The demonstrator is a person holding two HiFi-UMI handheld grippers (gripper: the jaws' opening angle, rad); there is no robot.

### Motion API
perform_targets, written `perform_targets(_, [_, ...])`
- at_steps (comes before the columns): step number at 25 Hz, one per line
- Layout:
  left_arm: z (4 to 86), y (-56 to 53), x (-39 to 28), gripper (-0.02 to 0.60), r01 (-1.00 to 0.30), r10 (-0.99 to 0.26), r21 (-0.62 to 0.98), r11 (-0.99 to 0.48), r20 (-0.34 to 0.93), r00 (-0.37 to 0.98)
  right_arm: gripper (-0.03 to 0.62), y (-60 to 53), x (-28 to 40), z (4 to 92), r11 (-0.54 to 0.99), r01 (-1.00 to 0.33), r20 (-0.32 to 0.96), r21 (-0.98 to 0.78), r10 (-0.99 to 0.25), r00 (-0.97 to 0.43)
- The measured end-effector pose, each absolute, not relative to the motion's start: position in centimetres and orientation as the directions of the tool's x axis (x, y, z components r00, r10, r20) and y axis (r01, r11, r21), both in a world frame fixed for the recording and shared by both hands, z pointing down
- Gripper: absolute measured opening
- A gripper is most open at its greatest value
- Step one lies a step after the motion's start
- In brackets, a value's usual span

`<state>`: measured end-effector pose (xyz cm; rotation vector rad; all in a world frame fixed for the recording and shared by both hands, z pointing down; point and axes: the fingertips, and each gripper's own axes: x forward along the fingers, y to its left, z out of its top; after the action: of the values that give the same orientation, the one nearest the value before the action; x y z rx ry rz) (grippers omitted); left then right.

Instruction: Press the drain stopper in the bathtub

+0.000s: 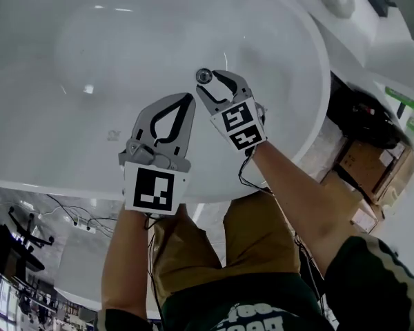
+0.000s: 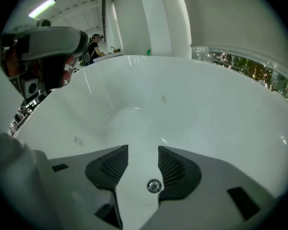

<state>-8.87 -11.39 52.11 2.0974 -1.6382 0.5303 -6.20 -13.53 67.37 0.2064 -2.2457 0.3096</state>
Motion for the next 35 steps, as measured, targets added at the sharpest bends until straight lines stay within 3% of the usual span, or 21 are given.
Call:
perform_targets(9, [43.7, -12.6, -8.4, 0.009, -0.978, -0.847, 0.098, -0.182, 0.49, 0.207, 0.201, -14.6, -5.7, 53.9, 0.964, -0.229, 0.702, -0.133, -0.071, -0.708])
perform_targets(19, [28.8, -13.1, -7.3, 0.009, -0.981, -0.86, 0.094, -0.171, 0.471, 0.195, 0.187, -14.1, -4.3, 35.3, 0.968, -0.202, 0.581, -0.146, -0.081, -0.81])
perform_targets(35, [14.8, -11.2, -5.9, 0.009, -0.971, -0.894, 0.036, -0.237, 0.384, 0.232, 0.182, -11.7, -4.4, 16.5, 0.985, -0.115, 0.363, -0.129, -0.061, -0.93])
